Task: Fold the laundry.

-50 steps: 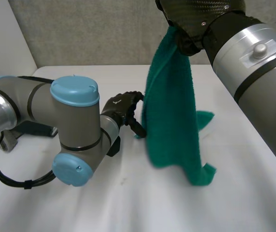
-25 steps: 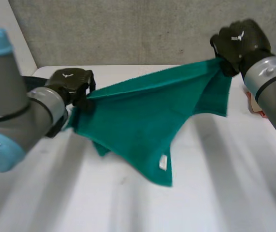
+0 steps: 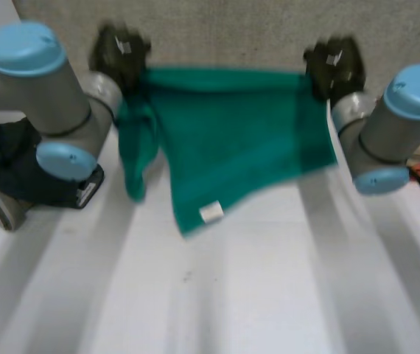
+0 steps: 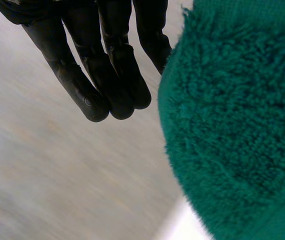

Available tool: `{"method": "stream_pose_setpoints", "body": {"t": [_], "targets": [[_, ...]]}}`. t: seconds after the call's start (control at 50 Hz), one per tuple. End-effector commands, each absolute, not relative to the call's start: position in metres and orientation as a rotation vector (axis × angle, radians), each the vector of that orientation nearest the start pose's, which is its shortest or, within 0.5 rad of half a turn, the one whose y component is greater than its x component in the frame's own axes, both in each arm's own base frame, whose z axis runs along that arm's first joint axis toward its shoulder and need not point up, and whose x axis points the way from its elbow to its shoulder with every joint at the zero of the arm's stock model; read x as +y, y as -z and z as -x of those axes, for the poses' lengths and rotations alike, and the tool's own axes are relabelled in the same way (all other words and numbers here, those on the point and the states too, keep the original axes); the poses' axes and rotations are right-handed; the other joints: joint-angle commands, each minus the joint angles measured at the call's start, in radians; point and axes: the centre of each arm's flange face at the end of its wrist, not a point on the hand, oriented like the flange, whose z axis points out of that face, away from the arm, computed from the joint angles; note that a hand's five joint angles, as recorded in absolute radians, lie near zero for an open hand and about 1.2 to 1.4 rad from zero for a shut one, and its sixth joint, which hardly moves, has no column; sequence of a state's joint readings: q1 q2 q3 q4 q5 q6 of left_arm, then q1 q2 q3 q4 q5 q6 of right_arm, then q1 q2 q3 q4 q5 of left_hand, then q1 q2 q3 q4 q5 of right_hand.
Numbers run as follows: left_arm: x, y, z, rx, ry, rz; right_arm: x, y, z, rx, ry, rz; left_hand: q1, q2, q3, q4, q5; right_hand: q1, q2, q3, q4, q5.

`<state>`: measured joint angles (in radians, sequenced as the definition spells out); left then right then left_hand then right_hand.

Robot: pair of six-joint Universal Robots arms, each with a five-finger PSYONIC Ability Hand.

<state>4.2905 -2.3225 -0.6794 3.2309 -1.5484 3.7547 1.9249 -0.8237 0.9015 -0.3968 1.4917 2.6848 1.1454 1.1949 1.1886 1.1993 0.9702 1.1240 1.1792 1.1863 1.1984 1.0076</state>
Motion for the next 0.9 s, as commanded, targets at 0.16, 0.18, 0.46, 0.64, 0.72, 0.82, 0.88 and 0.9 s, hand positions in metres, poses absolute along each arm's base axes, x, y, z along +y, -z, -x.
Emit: {"method": "stream_pose_setpoints", "body": {"t": [0.16, 0.18, 0.46, 0.64, 0.72, 0.82, 0.88, 0.9], "targets": [[-0.361, -0.322, 0.295, 1.613, 2.592, -0.779, -0.37, -0.338, -0.308, 1.236, 2.621, 0.792, 0.251, 0.201, 0.208, 0.197, 0.252, 0.272, 0.217, 0.21, 0.198, 0.214], [-0.36, -0.311, 0.293, 1.652, 2.561, -0.789, -0.367, -0.33, -0.309, 1.271, 2.589, 0.819, 0.251, 0.201, 0.208, 0.197, 0.252, 0.272, 0.217, 0.21, 0.198, 0.214], [-0.341, -0.116, 0.26, 2.203, 1.989, -0.961, -0.317, -0.142, -0.301, 1.874, 2.064, 1.33, -0.066, -0.115, -0.109, -0.119, -0.065, 0.272, 0.217, 0.21, 0.198, 0.214], [-0.329, -0.125, 0.25, 2.197, 1.897, -1.018, -0.314, -0.123, -0.289, 2.028, 1.93, 1.36, -0.594, -0.643, -0.637, -0.648, -0.593, 0.272, 0.217, 0.21, 0.198, 0.214], [-0.325, -0.13, 0.243, 2.206, 1.839, -1.036, -0.313, -0.132, -0.286, 2.033, 1.94, 1.344, -0.615, -0.664, -0.658, -0.669, -0.614, 0.272, 0.217, 0.21, 0.198, 0.214], [-0.326, -0.135, 0.23, 2.212, 1.797, -1.02, -0.309, -0.14, -0.282, 2.03, 1.944, 1.328, -0.509, -0.559, -0.553, -0.563, -0.509, 0.272, 0.217, 0.21, 0.198, 0.214], [-0.327, -0.14, 0.227, 2.205, 1.823, -1.026, -0.309, -0.143, -0.279, 2.031, 1.949, 1.318, -0.36, -0.41, -0.403, -0.414, -0.359, 0.272, 0.217, 0.21, 0.198, 0.214], [-0.328, -0.142, 0.227, 2.206, 1.832, -1.031, -0.308, -0.144, -0.279, 2.029, 1.949, 1.314, -0.278, -0.328, -0.321, -0.332, -0.277, 0.272, 0.217, 0.21, 0.198, 0.214]]}}
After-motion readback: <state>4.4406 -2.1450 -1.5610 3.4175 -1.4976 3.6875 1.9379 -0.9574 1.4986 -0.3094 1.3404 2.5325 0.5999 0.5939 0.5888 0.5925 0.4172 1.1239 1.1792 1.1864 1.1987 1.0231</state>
